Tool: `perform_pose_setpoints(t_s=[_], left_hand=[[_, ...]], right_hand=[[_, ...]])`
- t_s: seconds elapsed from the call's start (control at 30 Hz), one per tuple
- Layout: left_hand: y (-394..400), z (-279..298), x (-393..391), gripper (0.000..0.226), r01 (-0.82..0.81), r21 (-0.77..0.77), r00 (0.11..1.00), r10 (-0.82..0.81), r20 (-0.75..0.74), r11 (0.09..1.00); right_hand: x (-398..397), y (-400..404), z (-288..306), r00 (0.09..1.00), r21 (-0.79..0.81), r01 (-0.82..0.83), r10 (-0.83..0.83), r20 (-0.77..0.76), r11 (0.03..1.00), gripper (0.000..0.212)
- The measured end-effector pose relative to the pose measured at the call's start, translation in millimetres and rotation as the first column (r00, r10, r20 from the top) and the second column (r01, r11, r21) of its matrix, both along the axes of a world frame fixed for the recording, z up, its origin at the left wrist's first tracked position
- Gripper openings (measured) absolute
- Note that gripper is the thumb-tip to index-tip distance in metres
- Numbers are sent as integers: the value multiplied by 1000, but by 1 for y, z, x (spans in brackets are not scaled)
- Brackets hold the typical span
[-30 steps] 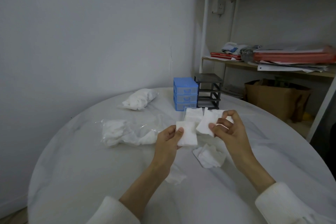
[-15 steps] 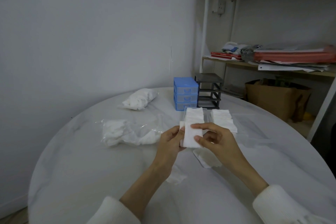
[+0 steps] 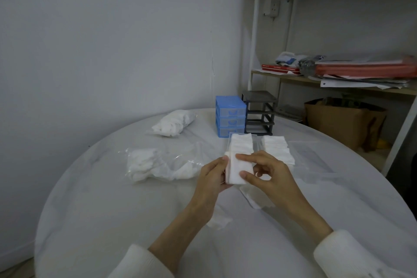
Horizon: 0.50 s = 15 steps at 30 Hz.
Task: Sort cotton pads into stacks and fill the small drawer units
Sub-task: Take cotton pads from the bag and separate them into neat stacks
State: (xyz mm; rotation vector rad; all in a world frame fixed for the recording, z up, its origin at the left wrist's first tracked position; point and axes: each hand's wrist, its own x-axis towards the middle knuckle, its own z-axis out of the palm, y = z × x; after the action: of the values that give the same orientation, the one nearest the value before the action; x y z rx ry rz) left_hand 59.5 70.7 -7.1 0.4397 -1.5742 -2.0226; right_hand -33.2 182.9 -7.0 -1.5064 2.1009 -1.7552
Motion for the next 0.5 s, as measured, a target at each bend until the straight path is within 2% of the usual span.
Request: perform_pose_setpoints(t_s=[0.1, 0.2, 0.5], left_hand=[[1, 1, 0, 24, 16, 8, 1000, -16, -4, 1000], [2, 0, 1, 19, 38, -46, 999, -39, -17, 998], [-4, -4, 0, 17, 32, -82, 998, -36, -54, 996]], right_hand=[[0, -2, -3, 999, 25, 24, -22, -49, 999, 42], [1, -4, -5, 998, 49, 40, -38, -54, 998, 41], [-1, -2, -3, 995, 4, 68, -68, -78, 998, 41]])
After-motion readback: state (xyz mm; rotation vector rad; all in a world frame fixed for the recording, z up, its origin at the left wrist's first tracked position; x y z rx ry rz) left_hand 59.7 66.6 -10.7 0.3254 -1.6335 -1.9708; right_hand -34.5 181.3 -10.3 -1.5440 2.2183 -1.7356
